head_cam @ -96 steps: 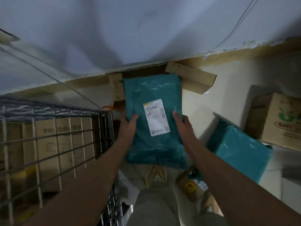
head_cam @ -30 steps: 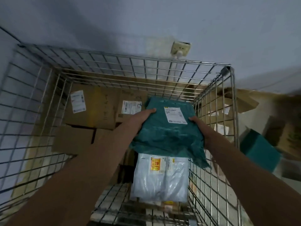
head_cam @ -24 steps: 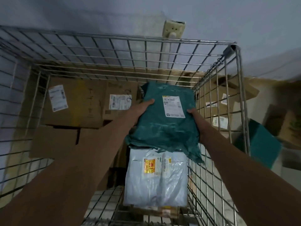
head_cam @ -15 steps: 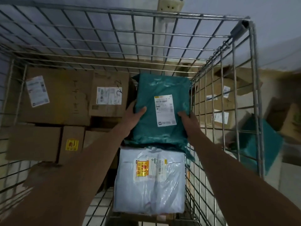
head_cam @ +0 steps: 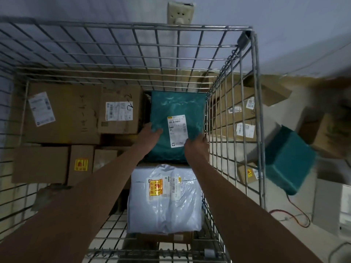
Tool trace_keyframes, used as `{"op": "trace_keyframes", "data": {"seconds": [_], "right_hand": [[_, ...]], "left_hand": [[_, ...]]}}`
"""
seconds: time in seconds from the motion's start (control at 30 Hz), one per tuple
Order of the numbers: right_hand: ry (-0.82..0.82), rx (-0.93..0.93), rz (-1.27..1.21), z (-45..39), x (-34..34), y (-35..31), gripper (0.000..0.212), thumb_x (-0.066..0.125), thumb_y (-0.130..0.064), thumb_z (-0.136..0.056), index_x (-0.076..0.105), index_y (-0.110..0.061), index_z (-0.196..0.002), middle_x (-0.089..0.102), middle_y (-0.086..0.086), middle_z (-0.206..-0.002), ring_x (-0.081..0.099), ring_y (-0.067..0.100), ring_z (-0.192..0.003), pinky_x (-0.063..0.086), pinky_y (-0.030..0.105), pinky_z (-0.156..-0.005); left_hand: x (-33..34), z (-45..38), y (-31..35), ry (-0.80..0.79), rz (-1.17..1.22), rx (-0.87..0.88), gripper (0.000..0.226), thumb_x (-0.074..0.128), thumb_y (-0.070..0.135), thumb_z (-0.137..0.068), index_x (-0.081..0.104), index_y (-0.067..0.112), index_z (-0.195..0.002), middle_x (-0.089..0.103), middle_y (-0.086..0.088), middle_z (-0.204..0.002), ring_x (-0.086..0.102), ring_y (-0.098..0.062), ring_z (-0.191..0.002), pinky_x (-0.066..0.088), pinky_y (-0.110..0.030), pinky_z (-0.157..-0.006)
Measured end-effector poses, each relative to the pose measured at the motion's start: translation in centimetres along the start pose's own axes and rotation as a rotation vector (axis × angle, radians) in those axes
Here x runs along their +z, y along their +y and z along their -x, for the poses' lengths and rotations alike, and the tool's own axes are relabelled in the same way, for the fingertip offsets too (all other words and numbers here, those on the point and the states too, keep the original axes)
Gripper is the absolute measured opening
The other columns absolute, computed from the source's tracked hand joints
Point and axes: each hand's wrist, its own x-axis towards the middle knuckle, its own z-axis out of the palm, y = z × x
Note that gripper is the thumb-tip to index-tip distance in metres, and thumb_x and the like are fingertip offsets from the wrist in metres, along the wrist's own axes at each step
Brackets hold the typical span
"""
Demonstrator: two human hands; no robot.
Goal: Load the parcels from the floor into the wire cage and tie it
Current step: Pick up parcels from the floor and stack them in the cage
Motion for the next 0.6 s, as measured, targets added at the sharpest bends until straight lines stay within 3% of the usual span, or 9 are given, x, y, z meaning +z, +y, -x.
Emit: {"op": "trace_keyframes", "data": {"seconds": [0.1, 0.17, 0.3, 0.37, 0.43, 0.5, 0.6], "right_hand": [[-0.047, -0.089, 0.121, 1.7, -0.9, -0.9, 0.058, 0.045, -0.031, -0.1, 0.031, -0.003, -0.149, 0.039, 0.019, -0.15, 0.045, 0.036, -0.131, 0.043, 0.046, -0.101], [-0.116, -0.138, 0.183, 3.1, -1.9, -2.0, 0.057, 0.045, -0.032, -0.101, 0.034, -0.001, -0.147, 0.04, 0.017, -0.147, 0.045, 0.035, -0.13, 0.043, 0.046, -0.101], [-0.152, -0.364, 0.311, 5.8, -5.3, -3.7, 0.051, 0.044, -0.03, -0.099, 0.044, -0.001, -0.14, 0.046, 0.015, -0.14, 0.045, 0.033, -0.127, 0.043, 0.045, -0.1], [-0.126, -0.511, 0.291, 7.2, -7.9, -4.7, 0.042, 0.045, -0.027, -0.098, 0.052, -0.002, -0.131, 0.052, 0.015, -0.133, 0.051, 0.033, -0.121, 0.046, 0.043, -0.093], [-0.06, -0.692, 0.212, 8.6, -11.6, -6.0, 0.035, 0.046, -0.022, -0.099, 0.059, -0.007, -0.128, 0.057, 0.01, -0.131, 0.056, 0.029, -0.117, 0.048, 0.038, -0.085], [0.056, -0.891, 0.173, 9.9, -16.1, -6.9, 0.036, 0.045, -0.02, -0.101, 0.063, -0.014, -0.132, 0.062, 0.004, -0.133, 0.058, 0.023, -0.118, 0.052, 0.036, -0.087], [0.263, -1.031, 0.075, 11.2, -22.7, -6.4, 0.036, 0.043, -0.021, -0.1, 0.065, -0.02, -0.128, 0.065, -0.002, -0.129, 0.063, 0.018, -0.11, 0.057, 0.035, -0.081]], "left_hand": [[-0.9, 2.7, 0.4, -0.034, -0.165, 0.121, 0.058, 0.054, 0.048, -0.098, 0.04, 0.027, -0.15, 0.061, 0.0, -0.135, 0.068, -0.014, -0.097, 0.06, -0.039, -0.085], [-1.4, 3.6, -0.5, -0.034, -0.369, 0.162, 0.067, 0.049, 0.06, -0.09, 0.039, 0.031, -0.15, 0.058, -0.003, -0.142, 0.066, -0.021, -0.112, 0.058, -0.046, -0.094], [-2.0, 8.2, 1.3, 0.06, -0.593, 0.211, 0.06, 0.048, 0.045, -0.104, 0.035, 0.021, -0.157, 0.038, -0.013, -0.161, 0.043, -0.032, -0.142, 0.039, -0.044, -0.115], [-2.6, 11.0, 2.4, 0.13, -0.554, 0.189, 0.058, 0.047, 0.043, -0.106, 0.038, 0.015, -0.156, 0.04, -0.014, -0.159, 0.042, -0.034, -0.143, 0.036, -0.044, -0.115], [-3.5, 13.5, 3.7, 0.17, -0.468, 0.181, 0.061, 0.043, 0.055, -0.102, 0.046, 0.015, -0.149, 0.051, -0.02, -0.148, 0.053, -0.041, -0.131, 0.044, -0.051, -0.108], [-3.4, 16.0, 5.8, 0.23, -0.295, 0.189, 0.067, 0.038, 0.066, -0.094, 0.052, 0.02, -0.141, 0.059, -0.024, -0.136, 0.058, -0.048, -0.12, 0.049, -0.06, -0.101], [-2.1, 19.3, 10.7, 0.404, -0.124, 0.252, 0.051, 0.039, 0.053, -0.104, 0.059, 0.015, -0.134, 0.063, -0.02, -0.127, 0.061, -0.042, -0.116, 0.048, -0.059, -0.102]]}}
